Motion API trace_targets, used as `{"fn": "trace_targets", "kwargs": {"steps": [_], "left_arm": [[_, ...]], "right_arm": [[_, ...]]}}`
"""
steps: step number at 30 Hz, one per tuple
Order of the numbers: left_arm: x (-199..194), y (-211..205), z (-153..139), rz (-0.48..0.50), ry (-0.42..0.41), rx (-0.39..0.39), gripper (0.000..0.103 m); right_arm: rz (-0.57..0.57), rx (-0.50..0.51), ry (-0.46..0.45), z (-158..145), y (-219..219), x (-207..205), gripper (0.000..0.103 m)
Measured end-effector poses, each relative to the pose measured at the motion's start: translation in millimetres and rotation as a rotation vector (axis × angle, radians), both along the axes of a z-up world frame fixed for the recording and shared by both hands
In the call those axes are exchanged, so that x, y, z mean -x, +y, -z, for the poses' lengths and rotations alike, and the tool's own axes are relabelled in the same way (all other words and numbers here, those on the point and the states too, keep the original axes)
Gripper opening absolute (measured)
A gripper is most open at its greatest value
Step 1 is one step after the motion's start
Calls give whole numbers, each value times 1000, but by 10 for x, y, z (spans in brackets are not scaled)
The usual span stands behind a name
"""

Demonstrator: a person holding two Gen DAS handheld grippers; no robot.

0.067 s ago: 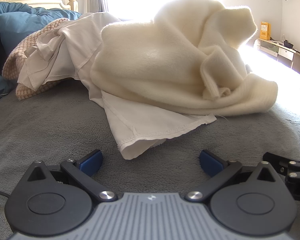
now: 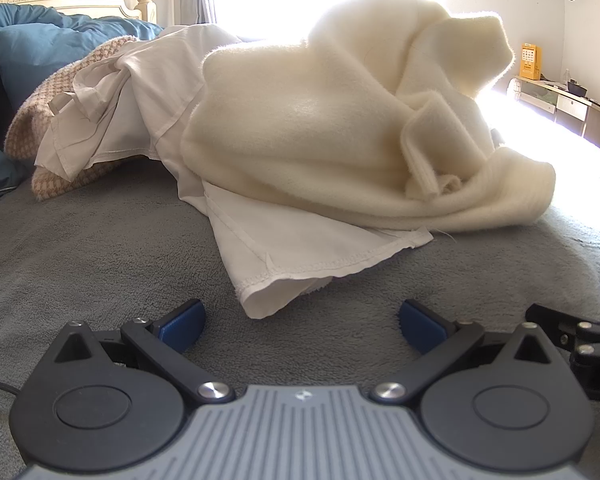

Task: Fold clothes

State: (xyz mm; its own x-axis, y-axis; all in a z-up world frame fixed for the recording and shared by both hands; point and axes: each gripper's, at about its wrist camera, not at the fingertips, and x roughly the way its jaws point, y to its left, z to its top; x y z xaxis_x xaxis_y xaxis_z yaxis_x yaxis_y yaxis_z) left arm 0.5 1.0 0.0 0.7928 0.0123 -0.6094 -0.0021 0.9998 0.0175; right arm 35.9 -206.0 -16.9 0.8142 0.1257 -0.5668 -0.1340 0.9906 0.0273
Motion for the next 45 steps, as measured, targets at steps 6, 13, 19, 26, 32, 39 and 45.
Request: {"fn": "trace_targets", "kwargs": {"steps": [6,13,19,26,32,39,45], "left_arm": [[-13,29,-1,0,3,1,103],[24,-11,11,0,1,-1,103],[17,-14,10,0,-1,-1,103],[11,2,16,1,-8,1,103],[2,11,19,0,-9,1,103],[12,-3,15,0,-10,-1,103],[18,-9,13,0,-12,-2,103]], "right_arm": [[0,0,1,-17,-15,-9,102],[1,4,0,-20,-12,4,102],[1,8,0,-17,7,13,102],[1,8,-1,-16,6,14,102],[-1,5,-4,-1,-3,9,102],[-1,5,-3,0,-5,12,102],[-1,5,-3,1,-5,11,102]]}}
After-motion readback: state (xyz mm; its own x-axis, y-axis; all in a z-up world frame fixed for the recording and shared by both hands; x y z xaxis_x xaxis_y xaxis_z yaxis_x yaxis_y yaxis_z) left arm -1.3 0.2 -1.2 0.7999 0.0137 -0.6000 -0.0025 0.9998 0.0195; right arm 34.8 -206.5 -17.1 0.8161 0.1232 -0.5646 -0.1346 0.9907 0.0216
